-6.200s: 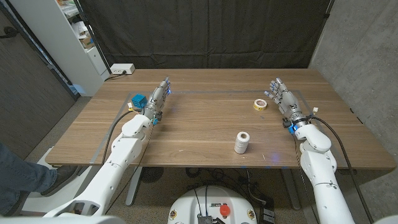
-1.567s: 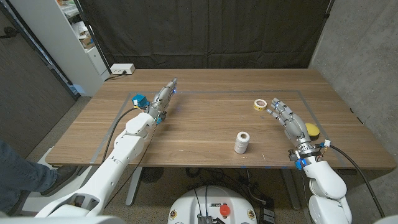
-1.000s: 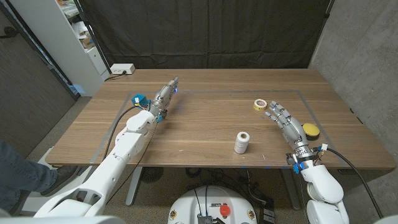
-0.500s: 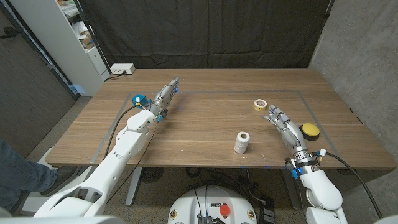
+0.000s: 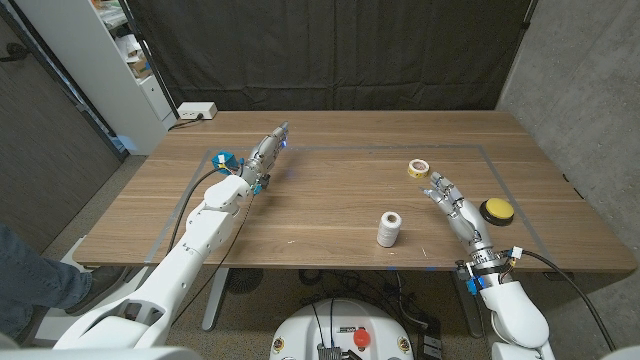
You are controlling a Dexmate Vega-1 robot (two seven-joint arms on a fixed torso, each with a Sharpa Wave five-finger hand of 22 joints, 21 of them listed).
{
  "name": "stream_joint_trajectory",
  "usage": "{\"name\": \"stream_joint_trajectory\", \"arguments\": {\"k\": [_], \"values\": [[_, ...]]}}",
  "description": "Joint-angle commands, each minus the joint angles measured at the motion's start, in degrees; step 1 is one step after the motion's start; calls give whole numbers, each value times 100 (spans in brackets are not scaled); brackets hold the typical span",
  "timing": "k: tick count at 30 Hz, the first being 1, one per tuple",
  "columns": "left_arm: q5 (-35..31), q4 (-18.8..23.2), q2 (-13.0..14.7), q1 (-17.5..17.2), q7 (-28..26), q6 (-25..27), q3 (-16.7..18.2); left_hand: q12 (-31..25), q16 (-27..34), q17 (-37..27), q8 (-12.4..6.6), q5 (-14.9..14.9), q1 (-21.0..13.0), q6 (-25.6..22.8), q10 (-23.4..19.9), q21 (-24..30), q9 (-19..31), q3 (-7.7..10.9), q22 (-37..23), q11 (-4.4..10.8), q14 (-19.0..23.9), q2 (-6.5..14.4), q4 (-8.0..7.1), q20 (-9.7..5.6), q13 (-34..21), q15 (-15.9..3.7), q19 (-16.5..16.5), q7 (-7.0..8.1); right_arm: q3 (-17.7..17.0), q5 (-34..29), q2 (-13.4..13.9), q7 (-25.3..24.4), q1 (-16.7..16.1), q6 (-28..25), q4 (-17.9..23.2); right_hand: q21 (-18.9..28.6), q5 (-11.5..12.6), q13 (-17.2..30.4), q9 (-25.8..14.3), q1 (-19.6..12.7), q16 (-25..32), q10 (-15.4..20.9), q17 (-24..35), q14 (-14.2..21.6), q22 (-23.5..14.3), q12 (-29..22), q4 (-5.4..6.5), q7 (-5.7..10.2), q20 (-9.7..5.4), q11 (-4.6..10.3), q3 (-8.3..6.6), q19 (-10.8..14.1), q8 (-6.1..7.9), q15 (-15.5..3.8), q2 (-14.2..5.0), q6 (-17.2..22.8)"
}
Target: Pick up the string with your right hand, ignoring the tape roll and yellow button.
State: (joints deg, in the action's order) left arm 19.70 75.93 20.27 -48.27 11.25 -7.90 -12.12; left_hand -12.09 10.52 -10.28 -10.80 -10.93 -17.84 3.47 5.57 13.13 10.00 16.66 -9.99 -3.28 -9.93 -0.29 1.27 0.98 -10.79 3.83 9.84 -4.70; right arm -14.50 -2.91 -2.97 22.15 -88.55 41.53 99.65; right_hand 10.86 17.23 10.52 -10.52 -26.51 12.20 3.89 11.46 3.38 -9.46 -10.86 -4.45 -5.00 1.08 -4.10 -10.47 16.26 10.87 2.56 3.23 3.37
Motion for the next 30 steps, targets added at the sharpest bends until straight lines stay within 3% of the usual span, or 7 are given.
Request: {"name": "stream_joint_trajectory", "arguments": {"k": [1, 30], "values": [[-29, 26, -9, 46, 0, 6, -42, 9, 24, -7, -1, 16, -38, -7, 20, -18, 26, 7, -30, -2, -106, 41, 49, 28, -19, 26, 480, -26, 51, -151, -61, -107, -125, 154, 29, -25, 65, 31, -32, -71, -31, -34, 9, -40, -21, -18, -64, 20, 2, -12, -19, -32, 30, 17, 4, 6], [-83, -113, -49, 249, 20, 9, -190, 16, 18, -8, 2, 19, -31, -4, 43, -61, 27, -3, -32, -27, -127, 55, 76, 15, -19, 45, 491, -43, 6, -927, -200, -468, -223, 673, -83, -47, 134, 35, -35, -189, -71, -125, 12, -141, -23, 8, -149, 71, 3, 7, -15, -142, 25, 28, 58, -28]]}}
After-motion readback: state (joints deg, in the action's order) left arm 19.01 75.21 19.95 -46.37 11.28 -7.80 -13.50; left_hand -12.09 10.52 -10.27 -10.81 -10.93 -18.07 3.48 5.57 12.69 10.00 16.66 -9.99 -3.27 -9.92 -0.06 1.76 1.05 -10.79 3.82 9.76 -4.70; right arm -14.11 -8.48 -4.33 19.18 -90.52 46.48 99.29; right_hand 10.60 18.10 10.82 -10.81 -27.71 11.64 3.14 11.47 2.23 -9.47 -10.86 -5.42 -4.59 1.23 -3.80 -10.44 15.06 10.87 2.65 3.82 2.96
